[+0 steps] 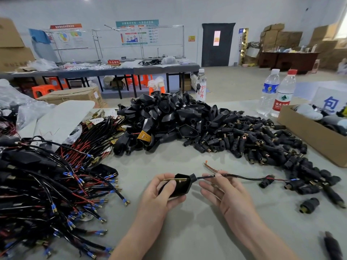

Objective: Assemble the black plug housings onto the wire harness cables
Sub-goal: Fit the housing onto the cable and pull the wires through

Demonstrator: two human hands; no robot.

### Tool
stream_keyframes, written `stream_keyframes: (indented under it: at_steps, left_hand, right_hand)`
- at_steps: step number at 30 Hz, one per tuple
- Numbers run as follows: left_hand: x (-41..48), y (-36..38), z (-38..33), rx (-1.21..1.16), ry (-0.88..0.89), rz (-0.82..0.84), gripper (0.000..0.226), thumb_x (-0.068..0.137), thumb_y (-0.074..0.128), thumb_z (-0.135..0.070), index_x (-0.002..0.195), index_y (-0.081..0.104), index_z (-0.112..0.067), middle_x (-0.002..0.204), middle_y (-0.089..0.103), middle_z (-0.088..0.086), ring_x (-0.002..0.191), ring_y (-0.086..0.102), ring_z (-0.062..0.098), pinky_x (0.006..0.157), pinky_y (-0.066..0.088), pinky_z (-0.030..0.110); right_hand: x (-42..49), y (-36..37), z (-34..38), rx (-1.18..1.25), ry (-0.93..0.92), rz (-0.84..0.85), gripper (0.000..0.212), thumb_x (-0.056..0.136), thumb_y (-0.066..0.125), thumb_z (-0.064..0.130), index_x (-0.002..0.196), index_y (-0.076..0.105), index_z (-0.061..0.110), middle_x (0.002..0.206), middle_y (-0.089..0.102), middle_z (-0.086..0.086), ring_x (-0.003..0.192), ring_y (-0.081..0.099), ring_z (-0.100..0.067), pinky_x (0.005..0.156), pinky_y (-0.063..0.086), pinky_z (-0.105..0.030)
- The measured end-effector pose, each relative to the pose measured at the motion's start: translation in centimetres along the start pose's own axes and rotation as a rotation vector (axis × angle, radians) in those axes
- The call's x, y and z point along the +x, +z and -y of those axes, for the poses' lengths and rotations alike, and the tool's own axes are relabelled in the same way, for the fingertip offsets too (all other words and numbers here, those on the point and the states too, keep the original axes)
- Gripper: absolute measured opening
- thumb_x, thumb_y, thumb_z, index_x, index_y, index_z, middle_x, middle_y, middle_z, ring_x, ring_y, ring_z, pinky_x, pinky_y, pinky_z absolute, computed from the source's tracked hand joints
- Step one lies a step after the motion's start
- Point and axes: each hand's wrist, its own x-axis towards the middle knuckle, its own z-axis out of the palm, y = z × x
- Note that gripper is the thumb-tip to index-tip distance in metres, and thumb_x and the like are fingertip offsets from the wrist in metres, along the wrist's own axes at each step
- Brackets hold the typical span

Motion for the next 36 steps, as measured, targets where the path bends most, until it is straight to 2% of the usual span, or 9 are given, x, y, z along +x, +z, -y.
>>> stream_keyframes:
  at_steps: [7,11,17,23,29,33,36]
  left_hand:
    - [0.03,0.20,-0.18,0.006,-0.019,0.008,0.015,0.096,0.056,-0.017,0.104,0.063,-0.006,0.103,0.073,0.016,0.097,0.072,0.029,0.071,0.058,0.030]
    - [0.04,0.23,-0.16,0.012,-0.016,0.010,0.014,0.098,0.054,-0.012,0.103,0.064,-0.005,0.102,0.073,0.016,0.096,0.072,0.029,0.071,0.058,0.030]
    - [-0.03,0.00,-0.14,0.004,-0.029,0.033,0.017,0.099,0.047,0.000,0.105,0.063,-0.003,0.107,0.072,0.019,0.095,0.072,0.028,0.073,0.059,0.031]
    - [-0.04,-0.03,-0.11,0.009,-0.041,0.034,0.024,0.097,0.045,0.008,0.110,0.063,-0.003,0.106,0.073,0.015,0.095,0.072,0.028,0.070,0.058,0.029]
    - [-0.09,0.19,-0.13,0.058,-0.037,0.008,0.029,0.095,0.045,0.011,0.109,0.065,-0.004,0.102,0.075,0.014,0.093,0.073,0.027,0.069,0.058,0.028]
    - [-0.14,0.27,-0.10,0.083,-0.027,-0.008,0.027,0.095,0.047,0.009,0.108,0.066,-0.006,0.101,0.075,0.012,0.093,0.073,0.027,0.070,0.058,0.028]
    - [-0.15,0.22,-0.22,0.132,0.010,-0.038,0.028,0.095,0.048,0.009,0.107,0.067,-0.008,0.100,0.075,0.009,0.092,0.073,0.025,0.070,0.058,0.027]
  right_hand:
    - [0.27,-0.40,0.26,0.033,-0.053,-0.002,0.006,0.100,0.051,0.007,0.099,0.057,0.009,0.094,0.074,-0.019,0.085,0.075,-0.032,0.065,0.061,-0.031]
    - [0.36,-0.56,-0.06,0.008,-0.038,0.039,0.007,0.097,0.055,0.010,0.102,0.060,0.011,0.098,0.075,-0.016,0.087,0.074,-0.030,0.067,0.061,-0.031]
    - [0.31,-0.60,-0.61,-0.077,-0.021,0.099,0.028,0.079,0.069,0.012,0.106,0.061,0.006,0.098,0.074,-0.016,0.086,0.070,-0.021,0.070,0.059,-0.028]
    - [0.27,-0.61,-0.56,-0.076,-0.008,0.111,0.026,0.079,0.069,0.004,0.103,0.060,0.007,0.092,0.074,-0.012,0.080,0.071,-0.017,0.073,0.060,-0.025]
    - [0.18,-0.66,-0.60,-0.075,-0.016,0.105,0.017,0.089,0.061,-0.007,0.101,0.060,0.005,0.091,0.074,-0.013,0.083,0.071,-0.018,0.077,0.060,-0.025]
    - [0.35,-0.67,-0.70,-0.110,-0.030,0.100,0.019,0.089,0.060,-0.008,0.101,0.061,0.006,0.092,0.075,-0.012,0.082,0.071,-0.018,0.080,0.061,-0.028]
    - [0.50,-0.64,-0.59,-0.072,-0.035,0.075,0.014,0.092,0.060,0.000,0.104,0.062,0.006,0.096,0.075,-0.013,0.081,0.072,-0.021,0.073,0.061,-0.028]
